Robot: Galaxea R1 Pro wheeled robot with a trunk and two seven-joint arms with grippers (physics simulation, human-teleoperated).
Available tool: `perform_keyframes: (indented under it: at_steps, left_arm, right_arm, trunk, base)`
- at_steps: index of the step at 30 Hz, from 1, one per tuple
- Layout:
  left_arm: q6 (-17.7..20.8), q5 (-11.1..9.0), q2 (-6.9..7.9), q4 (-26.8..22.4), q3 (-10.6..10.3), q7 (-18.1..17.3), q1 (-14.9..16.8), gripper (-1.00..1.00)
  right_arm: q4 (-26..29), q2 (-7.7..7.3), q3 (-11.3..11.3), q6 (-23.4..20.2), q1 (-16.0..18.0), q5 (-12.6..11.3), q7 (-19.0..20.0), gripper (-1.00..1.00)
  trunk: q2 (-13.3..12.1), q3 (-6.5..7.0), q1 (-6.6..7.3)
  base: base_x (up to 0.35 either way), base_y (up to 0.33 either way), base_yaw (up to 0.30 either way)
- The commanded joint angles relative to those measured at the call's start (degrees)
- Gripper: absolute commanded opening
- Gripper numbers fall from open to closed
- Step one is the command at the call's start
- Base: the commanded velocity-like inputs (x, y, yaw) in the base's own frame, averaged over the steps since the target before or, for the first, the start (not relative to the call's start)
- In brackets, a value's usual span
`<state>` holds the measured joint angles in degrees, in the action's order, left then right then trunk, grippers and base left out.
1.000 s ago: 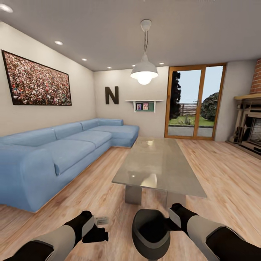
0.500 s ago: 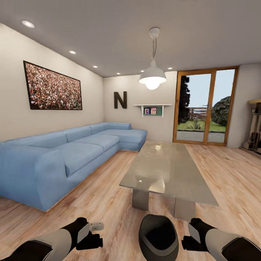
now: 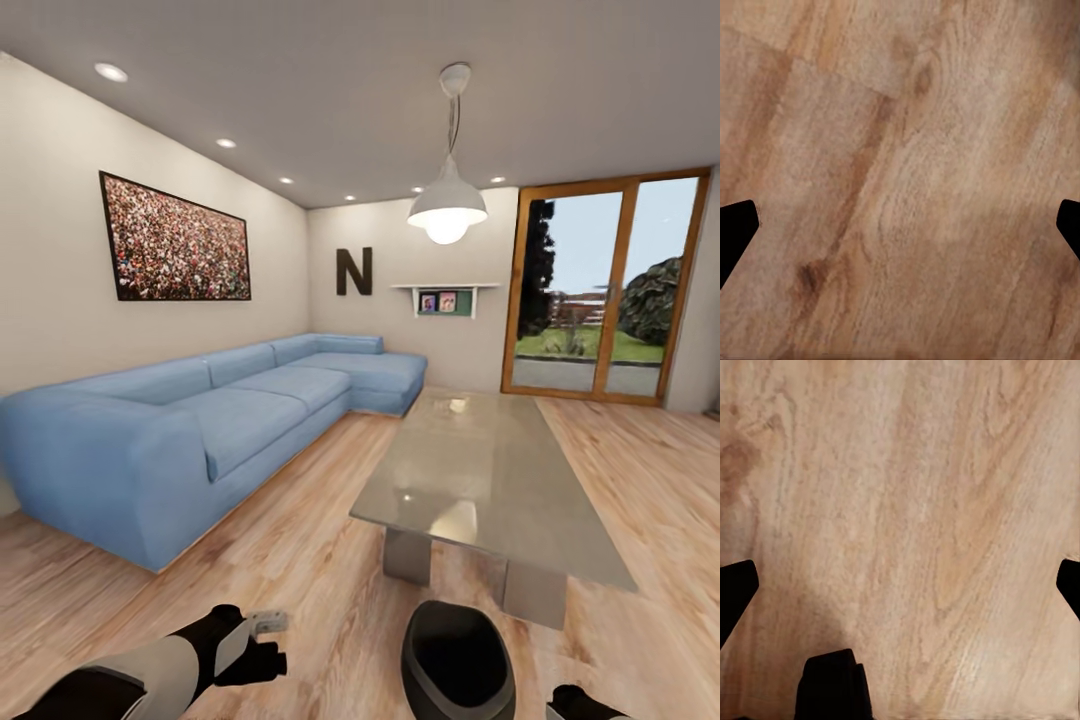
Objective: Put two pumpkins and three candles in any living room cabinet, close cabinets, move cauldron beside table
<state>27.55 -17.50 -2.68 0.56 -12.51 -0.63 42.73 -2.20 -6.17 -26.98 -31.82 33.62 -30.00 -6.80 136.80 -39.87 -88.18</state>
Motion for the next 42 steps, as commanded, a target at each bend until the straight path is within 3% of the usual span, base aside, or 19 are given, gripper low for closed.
perform_keyframes:
  at_steps: [1, 3, 13, 18, 23, 30, 42]
  left_arm:
    - [-0.2, -0.5, -0.02, 0.1, -0.5, -0.1, 0.0, 1.00]
    - [-3.2, -0.5, -0.04, 0.2, -0.5, -0.1, 0.0, 1.00]
    - [-7.9, -0.5, 0.63, 0.6, -0.5, -0.1, -0.7, 1.00]
    - [-8.4, -0.5, 0.98, 0.6, -0.5, -0.1, -0.9, 1.00]
    - [-8.5, -0.5, 1.01, 0.6, -0.5, -0.1, -1.0, 1.00]
    - [-8.4, -0.5, 0.79, 2.1, -0.6, 0.0, -1.1, 1.00]
    - [-8.3, -1.4, 0.89, 2.3, 0.0, 1.1, -6.9, 1.00]
  right_arm:
    - [0.0, 0.01, -0.4, -0.1, -0.4, -0.6, -0.2, 1.00]
    - [0.1, 0.01, -0.4, 0.2, -2.2, -0.7, 0.2, 1.00]
    - [0.0, -0.15, -0.3, 3.7, -5.1, -1.7, 1.8, 1.00]
    - [0.0, -0.16, -0.3, 3.9, -5.8, -8.0, 3.0, 1.00]
    - [0.0, -0.16, -0.4, 3.9, -5.9, -10.1, 5.0, 1.00]
    - [0.0, -0.16, -0.5, 3.9, -6.0, -10.6, 5.9, 1.00]
    - [0.0, -0.16, -0.7, 4.0, -7.3, -10.7, 6.0, 1.00]
  trunk:
    - [-0.4, 0.04, 0.24]
    - [-1.2, 0.23, 0.68]
    - [-5.2, 1.21, 2.88]
    - [-7.2, 1.67, 3.97]
    - [-9.2, 2.11, 5.07]
    - [-12.0, 2.79, 6.61]
    - [-16.8, 4.87, 9.25]
  base:
    - [0.000, 0.000, 0.160]
    - [0.000, 0.000, 0.154]
    - [0.000, 0.000, 0.138]
    - [0.000, 0.000, 0.072]
    - [0.000, 0.000, -0.034]
    - [0.000, 0.000, -0.058]
    - [0.000, 0.000, -0.122]
